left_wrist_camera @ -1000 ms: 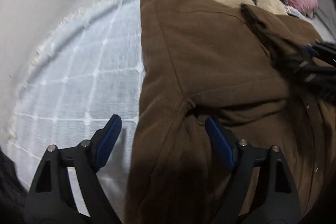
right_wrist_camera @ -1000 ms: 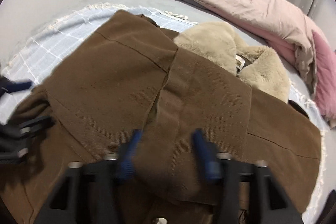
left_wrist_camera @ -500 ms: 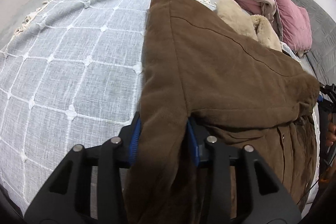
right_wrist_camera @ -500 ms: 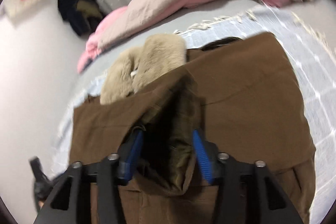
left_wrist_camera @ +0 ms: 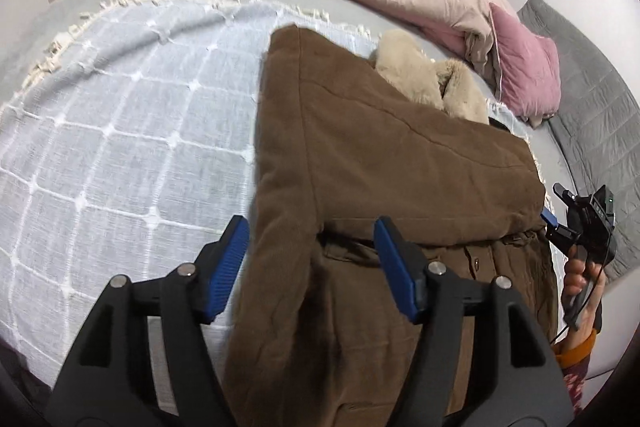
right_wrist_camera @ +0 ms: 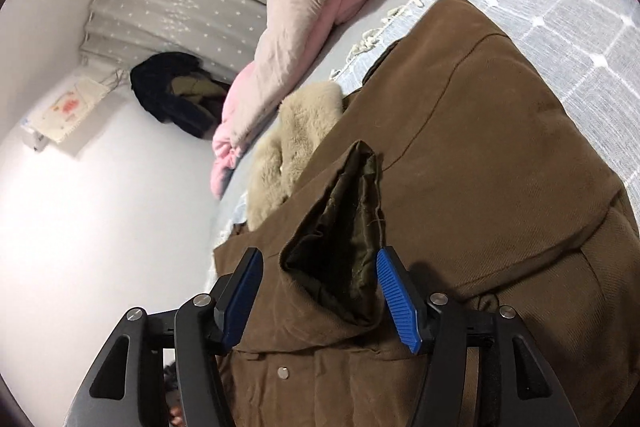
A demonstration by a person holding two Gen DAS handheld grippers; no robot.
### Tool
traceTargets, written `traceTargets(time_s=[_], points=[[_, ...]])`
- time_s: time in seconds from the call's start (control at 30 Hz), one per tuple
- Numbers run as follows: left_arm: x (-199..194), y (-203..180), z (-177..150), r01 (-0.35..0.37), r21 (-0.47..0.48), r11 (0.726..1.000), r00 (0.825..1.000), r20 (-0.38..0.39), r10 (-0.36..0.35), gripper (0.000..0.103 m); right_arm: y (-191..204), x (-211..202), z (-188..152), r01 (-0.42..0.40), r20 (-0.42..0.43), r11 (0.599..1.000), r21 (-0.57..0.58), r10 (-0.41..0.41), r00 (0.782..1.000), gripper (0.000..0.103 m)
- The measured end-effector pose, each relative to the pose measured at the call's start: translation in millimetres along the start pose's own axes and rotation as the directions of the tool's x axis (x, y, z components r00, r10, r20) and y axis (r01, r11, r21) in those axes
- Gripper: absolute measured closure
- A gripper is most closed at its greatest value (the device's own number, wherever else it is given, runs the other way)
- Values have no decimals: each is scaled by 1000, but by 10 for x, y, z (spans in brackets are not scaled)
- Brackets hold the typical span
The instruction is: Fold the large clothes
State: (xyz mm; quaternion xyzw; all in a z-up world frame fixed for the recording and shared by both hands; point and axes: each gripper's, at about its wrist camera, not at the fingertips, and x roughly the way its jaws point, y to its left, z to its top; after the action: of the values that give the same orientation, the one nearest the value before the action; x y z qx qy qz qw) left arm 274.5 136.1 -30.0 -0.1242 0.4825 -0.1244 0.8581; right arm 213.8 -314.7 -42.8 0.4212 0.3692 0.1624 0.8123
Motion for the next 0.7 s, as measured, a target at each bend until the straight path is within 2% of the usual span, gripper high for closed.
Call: traceTargets(time_s=[0.13,0.2,0.27,0.33,0.37,0.4,0.47,0.5,0.53,0.57,0.6,0.63,0.67,0.7], points=[[297,-145,69,-67,32,997,998,-15,67,37,109,172,-68,113,-12,988,-109,-115,993,43],[450,-170,121,-98,27,995,995,-25,99,37,76,257,-120,136,-27,983,-120,-140,990,43],[574,-194,148,-119,31,992,992,-39,120,52,40,320,-161,170,-26,976,-135,-175,984,44],[602,-230,158,-174,56,983,984,-31,176,90,79,381,-199,230,-1,954,-191,-234,972,63],[514,-216,162,-161,47,986,987,-4,161,91,116,398,-213,249,2,944,-215,-254,967,87],[397,-187,166,-139,21,990,990,36,138,93,155,406,-228,241,-3,942,-235,-248,969,93],[140,-66,157,-88,-30,996,987,132,91,93,303,355,-245,217,37,940,-262,-215,976,94],[34,51,143,-77,-69,995,980,178,88,93,398,333,-257,189,55,940,-284,-180,982,95],[23,134,139,-84,-96,992,978,184,100,93,521,323,-275,159,71,935,-315,-144,987,95],[82,286,128,-91,-137,986,981,156,112,93,644,356,-302,142,75,923,-357,-123,990,95],[185,393,115,-100,-163,982,987,109,118,92,724,430,-340,155,59,908,-389,-144,988,95],[340,472,85,-136,-166,977,989,33,143,88,757,556,-385,209,38,886,-414,-213,976,95],[416,469,56,-163,-136,977,986,2,164,82,742,690,-423,278,26,856,-436,-297,954,94],[376,408,38,-206,-92,974,977,30,210,71,684,853,-472,362,5,807,-467,-407,913,91]])
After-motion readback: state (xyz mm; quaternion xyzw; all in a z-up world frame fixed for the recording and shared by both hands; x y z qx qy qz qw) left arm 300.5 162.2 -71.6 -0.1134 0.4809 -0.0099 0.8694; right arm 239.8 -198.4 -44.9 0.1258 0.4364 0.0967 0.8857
